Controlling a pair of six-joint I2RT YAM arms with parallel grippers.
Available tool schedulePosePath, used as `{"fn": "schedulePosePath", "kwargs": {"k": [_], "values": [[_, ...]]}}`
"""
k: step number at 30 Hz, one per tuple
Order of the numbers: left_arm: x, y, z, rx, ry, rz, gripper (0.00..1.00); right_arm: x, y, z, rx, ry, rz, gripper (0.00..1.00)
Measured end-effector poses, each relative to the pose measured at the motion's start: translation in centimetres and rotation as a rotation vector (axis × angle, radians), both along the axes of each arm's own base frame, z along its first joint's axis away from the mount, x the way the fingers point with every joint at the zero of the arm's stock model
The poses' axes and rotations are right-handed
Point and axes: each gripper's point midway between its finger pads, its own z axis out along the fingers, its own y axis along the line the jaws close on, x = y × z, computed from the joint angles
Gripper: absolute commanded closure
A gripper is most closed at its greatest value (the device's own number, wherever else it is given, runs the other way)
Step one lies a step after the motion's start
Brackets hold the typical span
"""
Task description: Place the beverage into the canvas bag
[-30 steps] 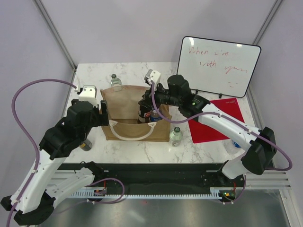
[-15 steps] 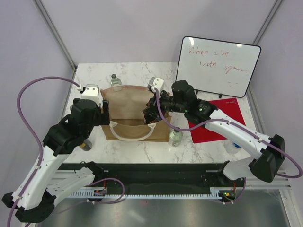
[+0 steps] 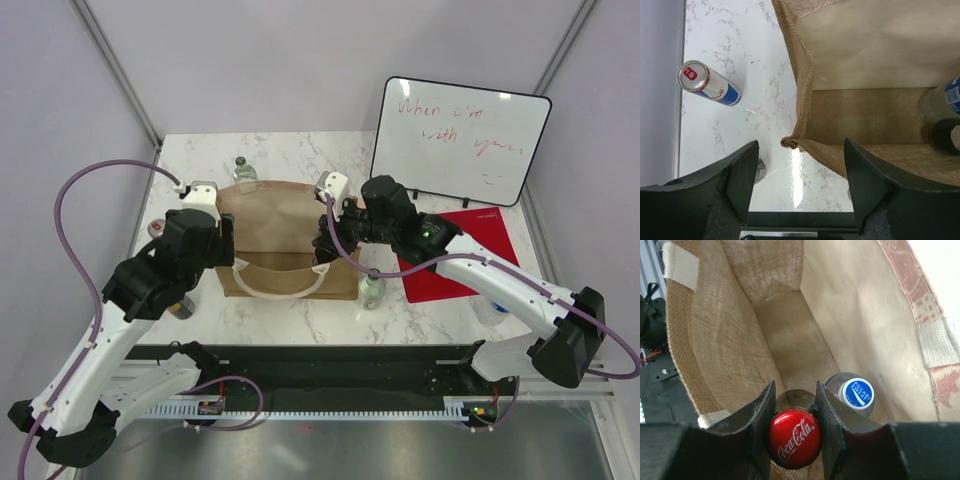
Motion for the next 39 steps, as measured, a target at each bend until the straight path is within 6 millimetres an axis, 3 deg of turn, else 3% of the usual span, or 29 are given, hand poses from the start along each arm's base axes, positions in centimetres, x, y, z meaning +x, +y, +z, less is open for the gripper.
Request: {"fn": "schedulePosePath", "kwargs": {"k": [17,19,22,23,24,39], "values": [[0.4,-0.2,-1.1,0.024,0.035,0.001,0.27,0.2,-1.2,-2.7,-0.071,0.017,-0.047,0.99],[0.3,-0.2,-1.1,0.025,0.036,0.001,0.26,0.3,-1.3,-2.8,-0.075,0.017,-0.051,0.95],[0.3,-0.2,-1.2,0.026,0.037,0.001,0.25,0.4,-1.5,-3.1,-0.083,0.016,-0.064,0.81],[0.3,-0.2,-1.2,0.026,0.038,0.001,0.25,0.5,-1.5,-3.2,-0.087,0.016,-0.07,0.7],[0.3,-0.2,-1.2,0.027,0.038,0.001,0.24,0.5,-1.6,-3.3,-0.09,0.016,-0.075,0.66],[0.3,-0.2,-1.1,0.024,0.033,0.001,0.22,0.8,-1.5,-4.3,-0.105,0.05,-0.105,0.56]]}}
